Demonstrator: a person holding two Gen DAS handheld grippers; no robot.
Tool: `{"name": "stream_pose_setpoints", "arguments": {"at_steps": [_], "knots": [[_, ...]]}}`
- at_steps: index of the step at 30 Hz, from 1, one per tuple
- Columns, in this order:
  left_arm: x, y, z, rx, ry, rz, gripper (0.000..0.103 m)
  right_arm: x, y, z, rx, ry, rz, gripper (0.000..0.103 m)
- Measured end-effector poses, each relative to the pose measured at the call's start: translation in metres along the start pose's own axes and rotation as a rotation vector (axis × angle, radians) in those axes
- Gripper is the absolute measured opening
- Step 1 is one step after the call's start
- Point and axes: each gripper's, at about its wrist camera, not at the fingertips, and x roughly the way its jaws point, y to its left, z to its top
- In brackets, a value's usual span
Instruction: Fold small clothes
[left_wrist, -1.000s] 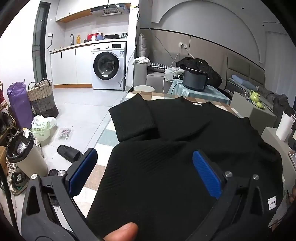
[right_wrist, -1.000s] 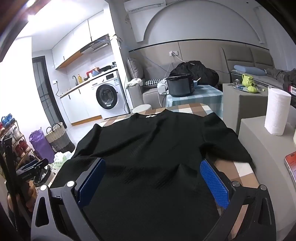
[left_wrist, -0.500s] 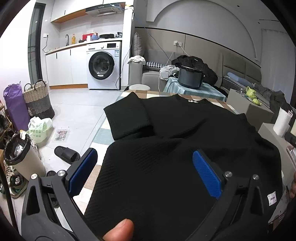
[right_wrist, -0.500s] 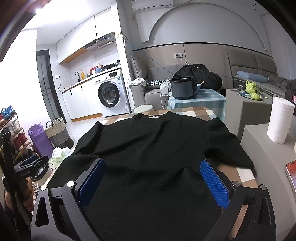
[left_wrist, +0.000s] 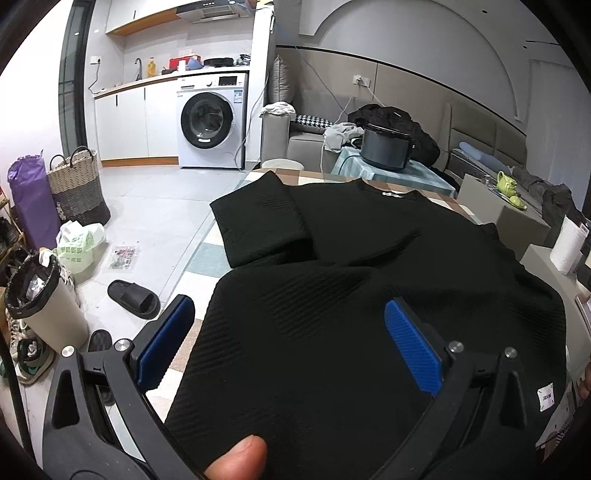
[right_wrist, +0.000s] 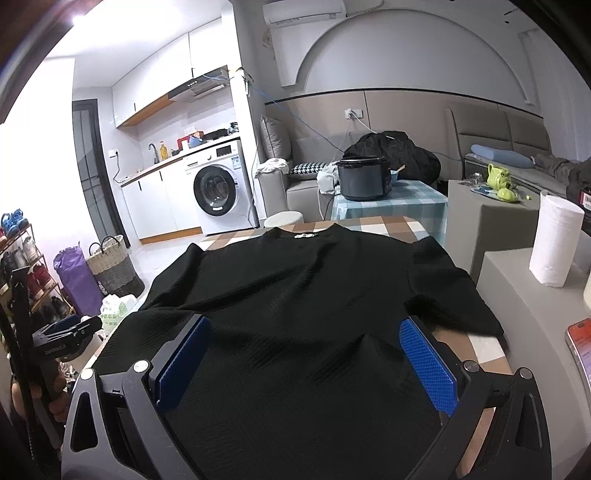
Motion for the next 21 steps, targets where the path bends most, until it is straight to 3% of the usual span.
{"name": "stream_pose_setpoints", "arguments": {"at_steps": [21], "knots": [[-0.0041, 0.0035, -0.0004, -0.011, -0.011, 0.004, 0.102, 0.0006, 0.0008, 0.0055, 0.010, 0.001, 0.000, 0.103]]}}
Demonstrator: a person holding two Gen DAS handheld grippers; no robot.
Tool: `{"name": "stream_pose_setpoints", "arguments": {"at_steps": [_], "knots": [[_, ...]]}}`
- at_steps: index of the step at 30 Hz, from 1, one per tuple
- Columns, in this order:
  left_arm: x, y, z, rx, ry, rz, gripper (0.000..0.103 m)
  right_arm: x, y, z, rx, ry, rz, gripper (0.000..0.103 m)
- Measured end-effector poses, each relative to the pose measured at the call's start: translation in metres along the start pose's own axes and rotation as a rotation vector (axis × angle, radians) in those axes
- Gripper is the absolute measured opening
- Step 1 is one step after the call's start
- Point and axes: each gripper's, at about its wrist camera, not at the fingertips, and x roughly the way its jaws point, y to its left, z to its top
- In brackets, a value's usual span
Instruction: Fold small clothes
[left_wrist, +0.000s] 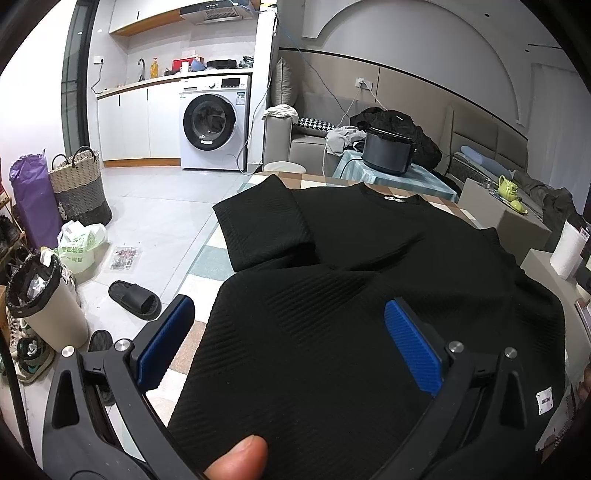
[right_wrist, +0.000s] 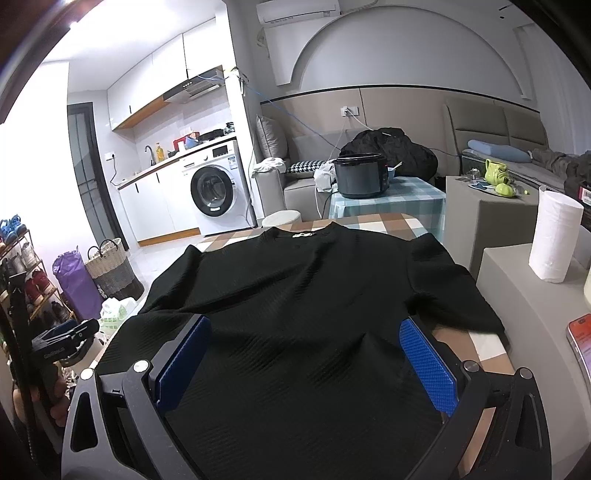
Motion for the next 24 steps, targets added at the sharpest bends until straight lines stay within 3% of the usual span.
{"name": "stream_pose_setpoints", "arguments": {"at_steps": [24], "knots": [[-0.002, -0.005, 0.006, 0.008, -0.005, 0.011, 0.102, 0.002, -0.009, 0.007, 0.015, -0.006, -0.013, 0.103]]}}
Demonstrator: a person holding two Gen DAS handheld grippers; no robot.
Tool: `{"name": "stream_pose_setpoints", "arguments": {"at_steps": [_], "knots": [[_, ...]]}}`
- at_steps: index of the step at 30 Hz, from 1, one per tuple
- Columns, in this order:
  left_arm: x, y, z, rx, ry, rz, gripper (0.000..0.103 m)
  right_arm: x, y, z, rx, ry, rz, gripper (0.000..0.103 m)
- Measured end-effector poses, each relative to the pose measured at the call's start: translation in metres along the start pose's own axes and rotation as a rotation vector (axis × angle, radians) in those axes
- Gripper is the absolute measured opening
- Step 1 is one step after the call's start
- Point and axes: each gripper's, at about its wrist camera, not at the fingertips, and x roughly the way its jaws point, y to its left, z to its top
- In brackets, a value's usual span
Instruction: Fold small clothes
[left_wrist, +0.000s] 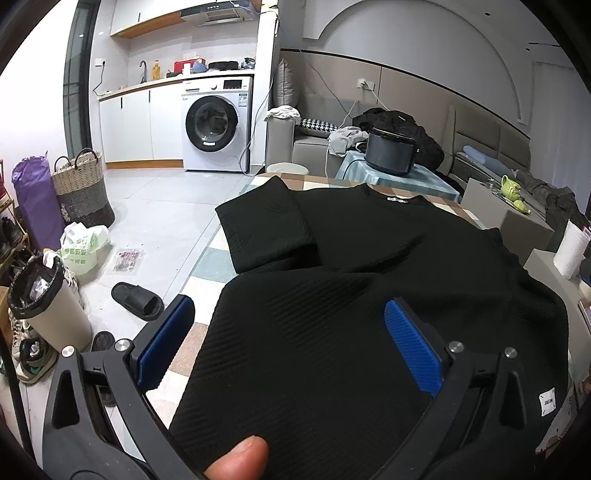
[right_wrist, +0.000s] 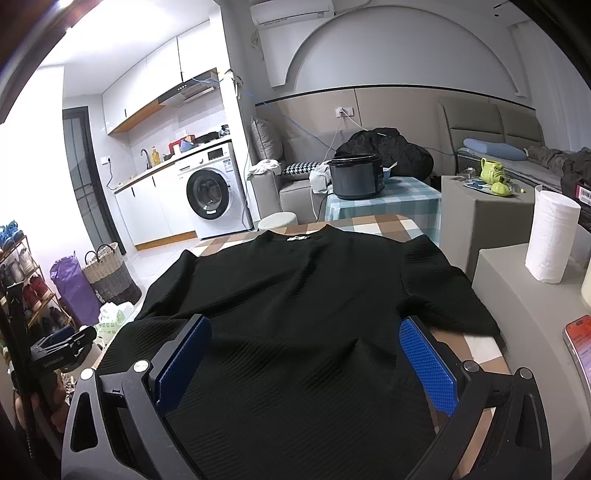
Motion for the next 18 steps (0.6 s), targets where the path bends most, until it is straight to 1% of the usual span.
{"name": "stream_pose_setpoints", "arguments": {"at_steps": [5, 9, 12, 15, 17, 18], "knots": [[0.004, -0.002, 0.003, 0.022, -0.009, -0.002, 0.102, 0.004, 0.004, 0.000, -0.010, 0.012, -0.019, 0.103], [0.015, -0.003, 0.008, 0.030, 0.001, -0.015, 0.102, 0.009, 0.002, 0.003, 0.001, 0.023, -0.022, 0.103], [0.028, -0.002, 0.013, 0.028, 0.013, -0.019, 0.102, 0.012, -0.003, 0.008, 0.017, 0.019, -0.063, 0.103], [0.042, 0.000, 0.020, 0.023, 0.026, -0.017, 0.102, 0.015, -0.018, 0.013, 0.076, 0.019, -0.087, 0.103], [0.053, 0.001, 0.026, 0.022, 0.035, -0.015, 0.102, 0.020, -0.034, 0.017, 0.138, 0.036, -0.111, 0.103], [0.057, 0.002, 0.027, 0.020, 0.037, -0.013, 0.102, 0.024, -0.048, 0.018, 0.192, 0.050, -0.120, 0.103]]}}
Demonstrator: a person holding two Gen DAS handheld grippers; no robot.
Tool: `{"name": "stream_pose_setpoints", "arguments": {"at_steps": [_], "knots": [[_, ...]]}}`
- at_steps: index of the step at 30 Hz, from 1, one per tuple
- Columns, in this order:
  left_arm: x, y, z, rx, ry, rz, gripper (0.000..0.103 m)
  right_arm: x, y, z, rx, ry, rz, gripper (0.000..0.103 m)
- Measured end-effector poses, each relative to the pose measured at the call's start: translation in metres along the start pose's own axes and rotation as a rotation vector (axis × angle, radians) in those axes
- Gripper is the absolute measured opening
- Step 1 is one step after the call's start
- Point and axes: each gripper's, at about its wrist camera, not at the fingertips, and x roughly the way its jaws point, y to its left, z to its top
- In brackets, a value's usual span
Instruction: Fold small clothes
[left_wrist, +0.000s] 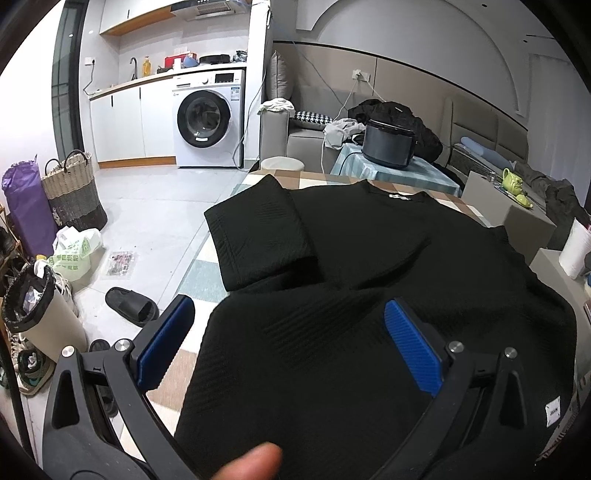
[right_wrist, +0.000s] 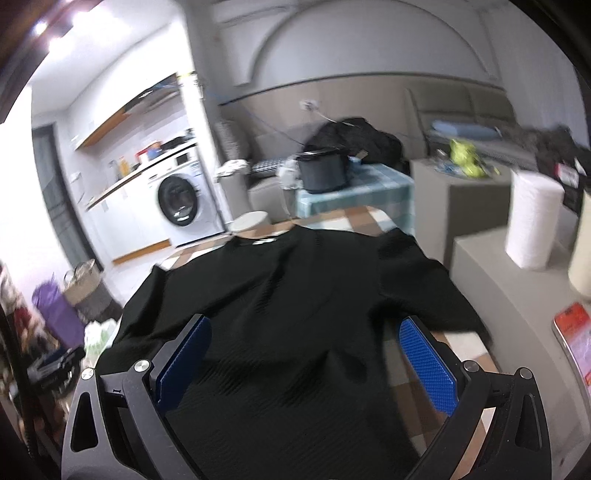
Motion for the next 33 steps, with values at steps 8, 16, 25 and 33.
{"name": "stream_pose_setpoints", "arguments": {"at_steps": [8, 16, 25, 33], "knots": [[0.036, 0.011, 0.022, -0.010, 0.014, 0.017, 0.102, 0.042, -0.084, 0.017, 0.350, 0.118, -0.004, 0.095], [0.078, 0.012, 0.041, -0.024, 0.045, 0.010, 0.102, 0.099, -0.147, 0.010, 0.662, 0.265, -0.025, 0.081], [0.116, 0.011, 0.050, -0.021, 0.066, 0.012, 0.102, 0.129, -0.177, 0.024, 0.716, 0.274, -0.197, 0.066], [0.133, 0.013, 0.054, -0.045, 0.066, 0.000, 0.102, 0.142, -0.156, 0.042, 0.512, 0.316, -0.307, 0.007]]}}
